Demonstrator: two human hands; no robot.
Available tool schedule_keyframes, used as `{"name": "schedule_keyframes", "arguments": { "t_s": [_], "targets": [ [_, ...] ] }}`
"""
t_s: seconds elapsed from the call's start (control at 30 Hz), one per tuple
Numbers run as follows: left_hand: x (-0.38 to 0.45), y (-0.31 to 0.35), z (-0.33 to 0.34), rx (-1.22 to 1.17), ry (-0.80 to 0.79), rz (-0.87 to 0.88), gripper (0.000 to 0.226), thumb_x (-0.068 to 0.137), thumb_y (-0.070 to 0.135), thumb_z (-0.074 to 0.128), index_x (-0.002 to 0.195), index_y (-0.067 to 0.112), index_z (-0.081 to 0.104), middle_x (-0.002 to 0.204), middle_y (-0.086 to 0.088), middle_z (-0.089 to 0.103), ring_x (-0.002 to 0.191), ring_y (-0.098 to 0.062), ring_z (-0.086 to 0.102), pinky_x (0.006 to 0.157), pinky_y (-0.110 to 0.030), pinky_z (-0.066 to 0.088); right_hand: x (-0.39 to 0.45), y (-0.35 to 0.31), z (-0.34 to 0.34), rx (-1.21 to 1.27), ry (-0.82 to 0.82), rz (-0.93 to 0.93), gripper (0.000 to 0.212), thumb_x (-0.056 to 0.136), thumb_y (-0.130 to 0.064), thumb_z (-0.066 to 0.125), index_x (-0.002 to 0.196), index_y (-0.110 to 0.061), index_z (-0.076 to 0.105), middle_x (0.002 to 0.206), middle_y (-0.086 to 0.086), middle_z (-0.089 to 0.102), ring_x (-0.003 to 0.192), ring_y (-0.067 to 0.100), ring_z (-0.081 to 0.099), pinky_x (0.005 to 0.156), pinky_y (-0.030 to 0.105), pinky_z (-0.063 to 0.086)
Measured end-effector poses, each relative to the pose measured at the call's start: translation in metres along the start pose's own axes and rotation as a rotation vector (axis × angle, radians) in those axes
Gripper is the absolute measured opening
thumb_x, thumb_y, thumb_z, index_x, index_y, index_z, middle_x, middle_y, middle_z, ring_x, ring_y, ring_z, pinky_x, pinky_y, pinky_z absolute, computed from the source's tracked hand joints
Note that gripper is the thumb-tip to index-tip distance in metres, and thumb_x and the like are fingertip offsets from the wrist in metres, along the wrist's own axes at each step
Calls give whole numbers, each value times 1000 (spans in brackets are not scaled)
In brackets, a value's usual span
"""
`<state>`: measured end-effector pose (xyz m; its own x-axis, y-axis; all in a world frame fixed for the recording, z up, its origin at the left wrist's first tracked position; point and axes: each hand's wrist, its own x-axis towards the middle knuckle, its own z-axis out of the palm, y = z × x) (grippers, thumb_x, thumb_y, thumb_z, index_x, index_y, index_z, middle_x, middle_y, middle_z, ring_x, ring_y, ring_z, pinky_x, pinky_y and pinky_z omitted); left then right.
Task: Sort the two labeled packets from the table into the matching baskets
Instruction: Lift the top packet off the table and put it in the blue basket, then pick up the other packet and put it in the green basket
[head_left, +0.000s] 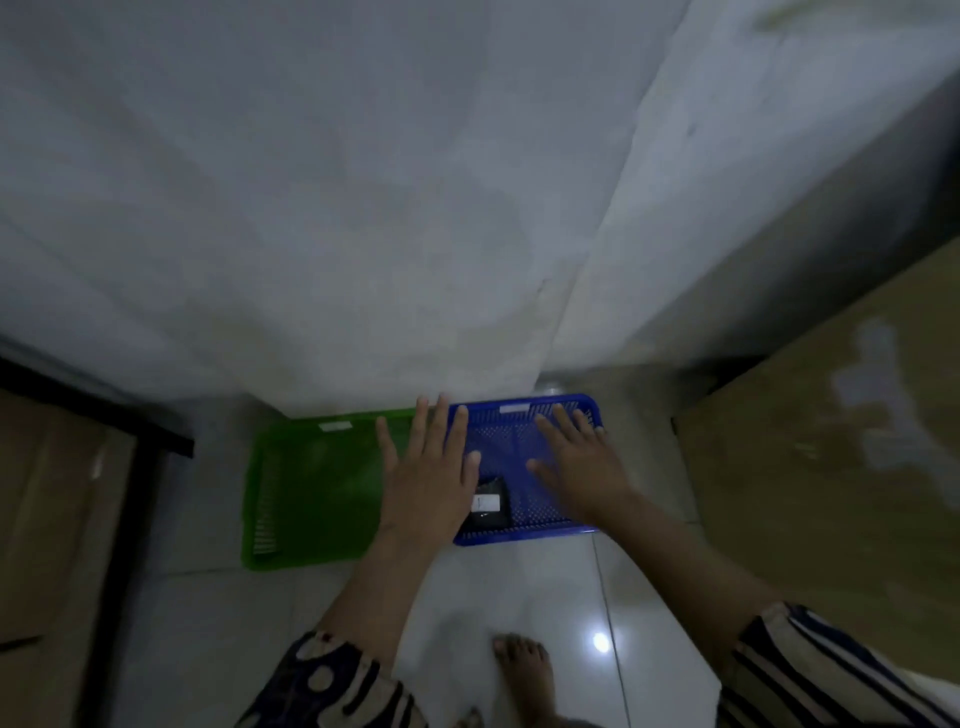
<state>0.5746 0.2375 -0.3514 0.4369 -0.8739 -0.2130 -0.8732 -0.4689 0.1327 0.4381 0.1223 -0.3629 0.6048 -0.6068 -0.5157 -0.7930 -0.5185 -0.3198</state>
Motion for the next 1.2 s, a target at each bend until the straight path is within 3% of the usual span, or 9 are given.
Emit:
{"name": "schedule_keyframes", "arguments": {
  "t_s": [0.23,0.47,0.53,0.83,1.0,1.2],
  "targets": [
    [-63,47,-173,-40,147,53,54,94,43,15,142,23,0,156,-1,-2,142,-20,-12,106,-53,-19,-122,-43,-138,25,177,-8,60,93,-43,34,142,-22,7,157,7,-1,143,26,-3,117,44,1],
    [-109,125,-263,-114,257,116,55,94,44,17,142,24,-2,156,0,-5,138,-17,-20,105,-50,-19,-227,-26,-225,71,368,-12,58,93,-42,33,142,-23,6,157,6,-2,143,25,-6,117,43,0],
    [-123,155,-275,-143,275,141,56,93,45,19,142,25,-1,156,0,-6,134,-16,-24,107,-49,-18,-257,-7,-240,95,408,-12,59,93,-42,33,142,-24,6,157,6,-3,143,24,-7,117,42,-1],
    [-175,327,-280,-274,292,162,56,93,44,28,142,25,8,156,-3,0,143,-20,-6,114,-50,-6,-375,162,-282,185,585,-39,57,92,-41,39,141,-23,16,156,6,8,143,24,0,116,43,6],
    [-182,428,-274,-312,246,215,57,93,46,30,141,27,7,156,-2,0,143,-18,-3,115,-49,0,-409,253,-309,192,602,-4,57,91,-44,39,140,-24,18,156,5,11,143,23,0,116,42,5],
    [-167,501,-266,-288,204,280,54,93,45,30,141,27,12,156,1,9,142,-17,7,115,-48,4,-422,331,-337,200,645,52,54,91,-40,42,138,-20,24,153,6,22,142,26,8,115,44,10]
  ]
}}
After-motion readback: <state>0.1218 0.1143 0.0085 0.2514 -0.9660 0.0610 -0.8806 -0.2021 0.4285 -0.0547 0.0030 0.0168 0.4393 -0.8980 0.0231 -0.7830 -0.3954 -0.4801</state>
